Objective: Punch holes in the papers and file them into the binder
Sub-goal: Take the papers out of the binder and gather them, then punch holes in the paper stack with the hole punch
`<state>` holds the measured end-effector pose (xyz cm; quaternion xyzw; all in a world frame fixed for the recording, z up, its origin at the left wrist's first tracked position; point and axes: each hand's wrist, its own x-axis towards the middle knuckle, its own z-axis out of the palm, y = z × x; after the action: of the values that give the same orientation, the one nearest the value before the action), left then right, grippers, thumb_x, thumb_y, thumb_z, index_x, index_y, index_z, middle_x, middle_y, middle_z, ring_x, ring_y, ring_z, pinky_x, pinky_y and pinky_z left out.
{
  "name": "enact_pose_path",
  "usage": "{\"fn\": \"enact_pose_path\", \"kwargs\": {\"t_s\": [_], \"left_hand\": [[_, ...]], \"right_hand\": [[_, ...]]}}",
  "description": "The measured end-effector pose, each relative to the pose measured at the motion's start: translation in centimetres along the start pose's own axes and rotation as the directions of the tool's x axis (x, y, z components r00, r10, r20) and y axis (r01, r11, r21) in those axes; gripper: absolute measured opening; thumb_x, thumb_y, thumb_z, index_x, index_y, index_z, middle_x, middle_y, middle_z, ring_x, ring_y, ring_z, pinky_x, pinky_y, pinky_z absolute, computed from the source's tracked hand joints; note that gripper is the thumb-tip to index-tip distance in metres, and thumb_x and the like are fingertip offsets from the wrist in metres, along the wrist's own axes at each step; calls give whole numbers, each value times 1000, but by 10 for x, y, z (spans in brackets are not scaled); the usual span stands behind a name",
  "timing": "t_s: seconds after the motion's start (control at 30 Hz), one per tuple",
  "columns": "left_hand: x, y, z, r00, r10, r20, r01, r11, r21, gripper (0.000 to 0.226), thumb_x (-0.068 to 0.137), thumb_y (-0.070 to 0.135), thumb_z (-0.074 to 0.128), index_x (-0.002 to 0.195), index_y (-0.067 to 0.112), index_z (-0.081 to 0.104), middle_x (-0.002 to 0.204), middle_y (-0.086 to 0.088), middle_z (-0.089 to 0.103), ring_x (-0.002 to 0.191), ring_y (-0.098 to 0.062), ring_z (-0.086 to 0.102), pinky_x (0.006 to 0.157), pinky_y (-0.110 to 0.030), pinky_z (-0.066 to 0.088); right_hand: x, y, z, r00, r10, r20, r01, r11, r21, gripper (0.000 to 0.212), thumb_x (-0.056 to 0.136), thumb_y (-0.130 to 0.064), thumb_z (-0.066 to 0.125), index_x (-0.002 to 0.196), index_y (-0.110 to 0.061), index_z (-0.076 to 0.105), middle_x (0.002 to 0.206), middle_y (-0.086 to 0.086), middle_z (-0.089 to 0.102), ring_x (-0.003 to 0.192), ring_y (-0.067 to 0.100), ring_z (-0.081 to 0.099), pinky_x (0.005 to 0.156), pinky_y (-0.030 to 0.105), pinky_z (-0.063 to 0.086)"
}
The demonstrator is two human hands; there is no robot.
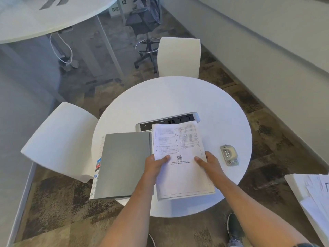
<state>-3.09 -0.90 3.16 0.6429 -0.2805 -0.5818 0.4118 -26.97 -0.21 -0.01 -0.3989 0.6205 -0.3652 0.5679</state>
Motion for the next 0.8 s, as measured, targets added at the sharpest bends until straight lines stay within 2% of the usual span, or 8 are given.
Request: {"fn": "enact_pose_path", "kwargs": {"t_s": [0.1, 0.23, 0.33, 0.43, 0.5, 0.63, 0.7, 0.8], "left_hand": [[3, -19, 0, 997, -55, -53, 54, 998, -14, 23, 83, 8, 81, 106, 6, 75, 100, -7, 79, 84, -21, 75, 72, -29, 60], [8, -48, -5, 980, -109, -166, 128, 986, 107, 11, 83, 1, 76, 93, 4, 73, 94, -13, 75, 74, -23, 67, 71, -30, 55], [11, -59, -4, 971, -123, -204, 160, 972, 173, 18, 82, -1, 75, 100, 3, 72, 92, -13, 75, 75, -24, 69, 76, -35, 58], [14, -64, -1, 965, -114, -234, 173, 953, 249, 24, 81, 2, 77, 104, 4, 71, 90, -10, 74, 77, -26, 70, 81, -41, 60], [12, -62, 5, 965, -84, -248, 163, 934, 317, 23, 81, 5, 77, 102, 8, 68, 91, -6, 71, 79, -24, 69, 73, -34, 59], [12, -61, 14, 957, -12, -290, 144, 886, 440, 12, 88, 14, 72, 95, 14, 62, 89, 0, 63, 75, -17, 60, 54, -17, 39], [14, -63, 16, 948, -9, -319, 162, 875, 456, 9, 91, 17, 69, 90, 10, 64, 87, -3, 65, 70, -15, 57, 52, -19, 37], [18, -67, 14, 932, -18, -363, 200, 861, 468, 19, 92, 19, 68, 76, 10, 63, 75, -2, 64, 61, -13, 53, 51, -20, 36]], "right_hand": [[1, 10, 5, 997, 38, -61, -42, 997, -58, 33, 99, -26, 68, 127, -16, 55, 112, -7, 65, 94, 3, 63, 68, 21, 49], [12, 24, 3, 992, 98, -85, -115, 967, -226, 36, 99, -23, 67, 131, -12, 55, 116, 3, 67, 95, 18, 66, 70, 25, 51], [16, 31, -5, 991, 53, -123, -99, 913, -396, 30, 98, -29, 68, 124, -16, 60, 95, -5, 67, 81, 8, 63, 64, 22, 46], [22, 35, -22, 964, -60, -259, -73, 877, -475, 24, 97, -33, 68, 117, -20, 66, 83, -7, 68, 77, 10, 67, 68, 31, 54], [25, 31, -37, 905, -182, -384, -45, 857, -513, 20, 97, -29, 67, 114, -18, 67, 92, -8, 66, 82, 12, 66, 77, 36, 58], [32, 19, -72, 755, -283, -592, -119, 828, -547, 33, 98, -26, 66, 129, -14, 64, 133, 9, 57, 120, 27, 56, 101, 44, 49], [39, 23, -86, 750, -212, -626, -198, 831, -519, 46, 101, -33, 61, 142, -12, 55, 143, 13, 54, 129, 33, 53, 107, 49, 46], [46, 32, -97, 820, -70, -567, -207, 889, -409, 45, 105, -33, 54, 145, -13, 56, 141, 10, 62, 122, 30, 63, 103, 47, 52]]}}
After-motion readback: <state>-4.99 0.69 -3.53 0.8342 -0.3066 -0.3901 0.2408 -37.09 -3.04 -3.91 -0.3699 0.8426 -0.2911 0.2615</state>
